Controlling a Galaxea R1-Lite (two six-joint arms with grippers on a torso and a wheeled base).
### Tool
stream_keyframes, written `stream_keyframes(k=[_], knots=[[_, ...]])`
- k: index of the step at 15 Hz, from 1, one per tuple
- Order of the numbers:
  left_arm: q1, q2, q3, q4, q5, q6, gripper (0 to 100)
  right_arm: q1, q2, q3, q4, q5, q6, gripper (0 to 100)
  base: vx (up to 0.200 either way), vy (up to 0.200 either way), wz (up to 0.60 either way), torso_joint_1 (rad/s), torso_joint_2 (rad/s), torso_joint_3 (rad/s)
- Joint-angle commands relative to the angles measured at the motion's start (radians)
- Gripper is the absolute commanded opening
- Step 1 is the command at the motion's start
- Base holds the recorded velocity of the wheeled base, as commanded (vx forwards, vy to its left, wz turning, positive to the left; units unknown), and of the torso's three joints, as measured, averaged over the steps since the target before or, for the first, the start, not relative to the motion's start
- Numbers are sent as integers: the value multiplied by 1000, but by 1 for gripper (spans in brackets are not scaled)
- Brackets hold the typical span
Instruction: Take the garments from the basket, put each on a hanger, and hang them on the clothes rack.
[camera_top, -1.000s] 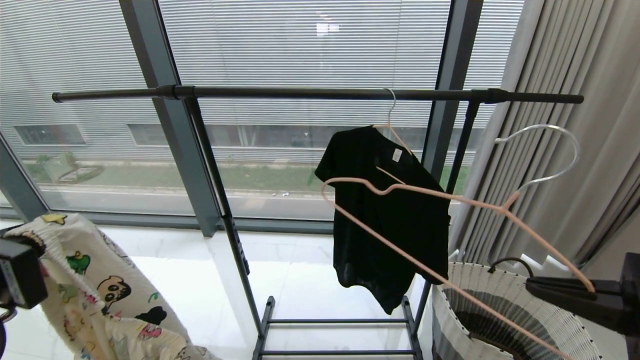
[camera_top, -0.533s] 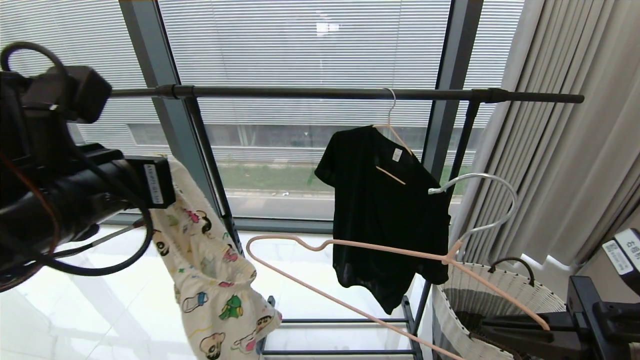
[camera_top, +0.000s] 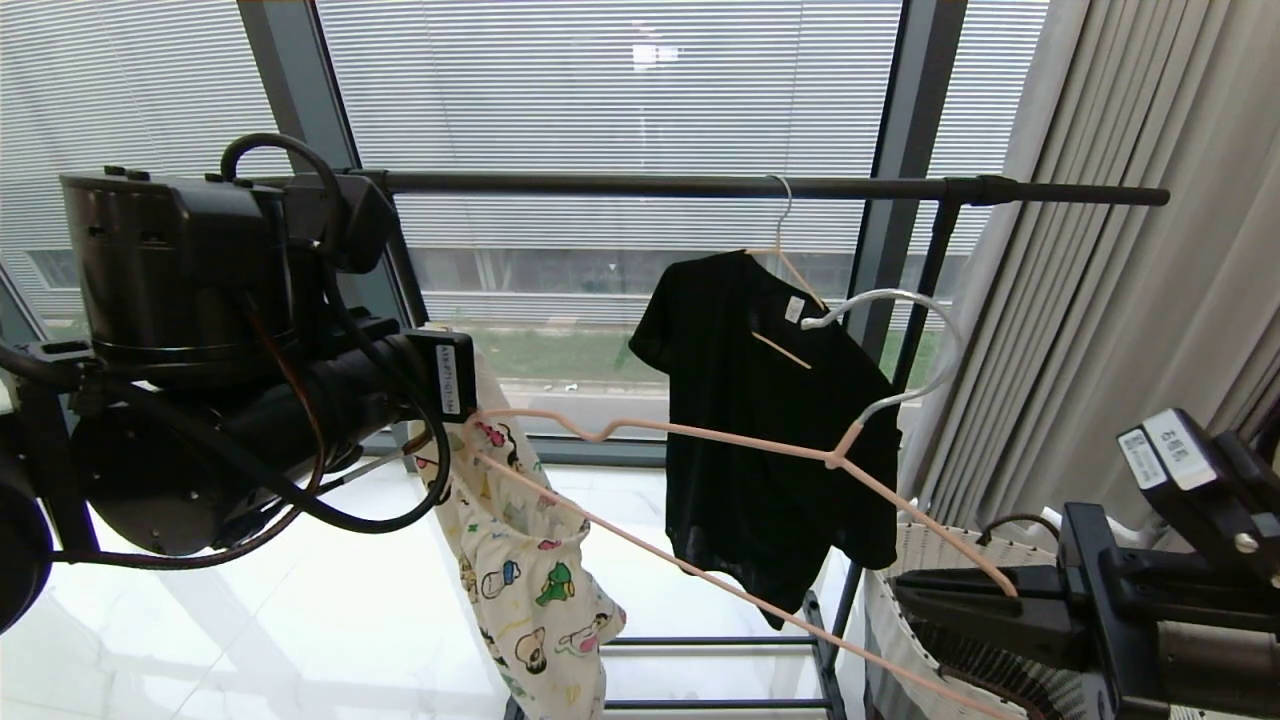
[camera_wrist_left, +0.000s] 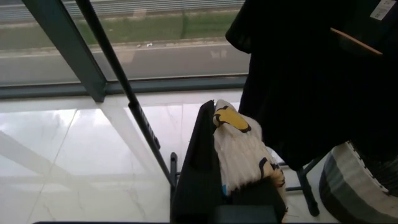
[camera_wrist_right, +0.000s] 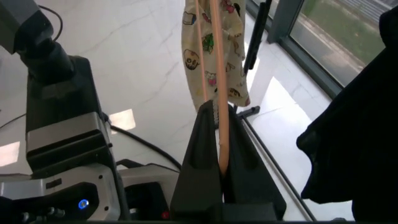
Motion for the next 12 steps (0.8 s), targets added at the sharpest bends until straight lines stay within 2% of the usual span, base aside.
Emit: stream_keyframes(k=[1, 4, 6, 9, 12], knots=[[-2, 6, -6, 0, 0, -1, 0, 1, 66, -24, -7, -1, 1, 0, 0, 0, 0, 0, 0, 0], [-22, 6, -9, -1, 7, -2, 0, -1, 117, -76, -17, -1, 39, 0, 0, 0, 0, 0, 0, 0], [-47, 14, -10, -3, 48, -14, 0, 1, 161, -83, -90, -8, 59, 0, 0, 0, 0, 0, 0, 0], [-65, 41, -38, -43, 137, -37, 0, 16, 200, -93, -120, -103, 81, 0, 0, 0, 0, 0, 0, 0], [-97, 41, -49, -43, 143, -45, 0, 60, 252, -122, -191, -149, 148, 0, 0, 0, 0, 0, 0, 0]])
